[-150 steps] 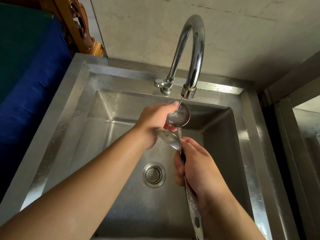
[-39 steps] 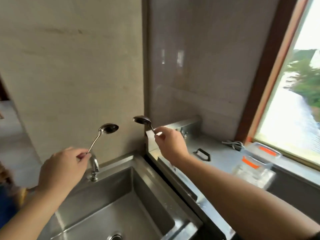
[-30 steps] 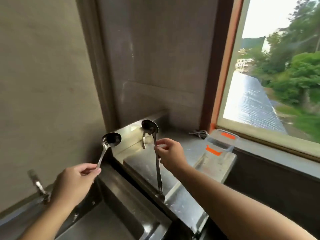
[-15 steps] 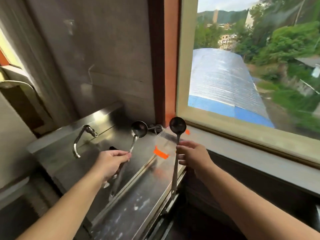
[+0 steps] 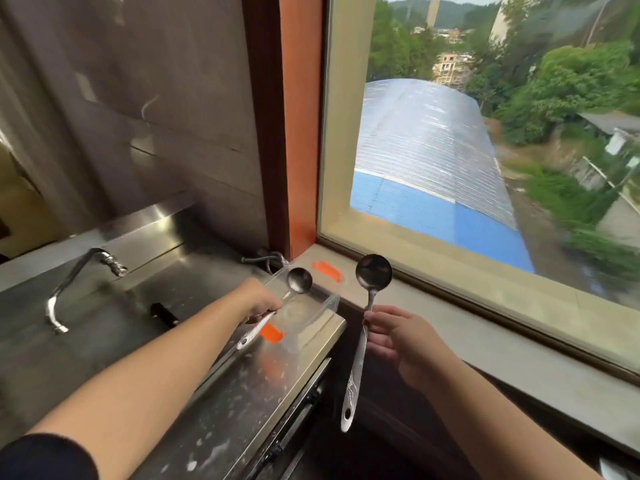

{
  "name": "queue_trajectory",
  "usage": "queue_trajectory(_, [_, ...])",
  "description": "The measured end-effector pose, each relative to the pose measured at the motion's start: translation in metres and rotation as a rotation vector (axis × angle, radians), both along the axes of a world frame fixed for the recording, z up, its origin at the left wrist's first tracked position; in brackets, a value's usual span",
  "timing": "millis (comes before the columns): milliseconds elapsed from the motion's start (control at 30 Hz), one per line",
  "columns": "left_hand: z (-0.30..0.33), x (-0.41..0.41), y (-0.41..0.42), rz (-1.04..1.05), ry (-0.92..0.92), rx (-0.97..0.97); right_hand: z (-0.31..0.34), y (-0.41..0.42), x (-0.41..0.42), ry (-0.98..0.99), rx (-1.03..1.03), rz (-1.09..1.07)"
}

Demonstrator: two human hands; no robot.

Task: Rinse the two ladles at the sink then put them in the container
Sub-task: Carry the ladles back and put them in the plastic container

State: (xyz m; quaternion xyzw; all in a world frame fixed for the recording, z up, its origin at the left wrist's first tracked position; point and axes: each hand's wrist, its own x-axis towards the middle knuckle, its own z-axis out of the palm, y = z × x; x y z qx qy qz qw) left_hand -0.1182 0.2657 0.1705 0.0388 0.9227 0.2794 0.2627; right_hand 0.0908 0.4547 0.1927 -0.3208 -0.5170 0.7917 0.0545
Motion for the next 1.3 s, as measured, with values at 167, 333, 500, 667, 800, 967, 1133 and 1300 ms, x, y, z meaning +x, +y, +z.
queue_trajectory(167, [-0.030, -0.047, 0.039, -0.123, 0.058, -0.224, -0.006, 0.022, -0.025, -0.030, -0.033, -0.035])
queue_trajectory(333, [-0.050, -0.079, 0.058, -0.185, 0.036, -0.264, -0.008, 0.022, -0.072, -0.071, -0.070, -0.019])
queue_trajectory(500, [-0.073, -0.093, 0.066, -0.210, 0.187, -0.331, -0.020, 0.018, -0.107, -0.133, -0.086, 0.009])
queue_trajectory(667, [-0.101, -0.089, 0.068, -0.333, 0.374, -0.451, -0.033, 0.016, -0.129, -0.197, -0.116, 0.055])
queue_trajectory(800, [-0.104, -0.082, 0.068, -0.490, 0.548, -0.529, -0.044, 0.017, -0.142, -0.250, -0.147, 0.083])
queue_trajectory(967, [-0.095, -0.077, 0.059, -0.501, 0.619, -0.491, -0.058, 0.026, -0.156, -0.277, -0.160, 0.140])
queue_trajectory(1133, [-0.068, -0.055, 0.038, -0.069, 0.473, 0.010, -0.069, 0.036, -0.174, -0.301, -0.196, 0.211])
queue_trajectory(1300, [-0.034, -0.003, 0.011, 0.390, -0.187, 0.669, -0.078, 0.037, -0.195, -0.307, -0.213, 0.274])
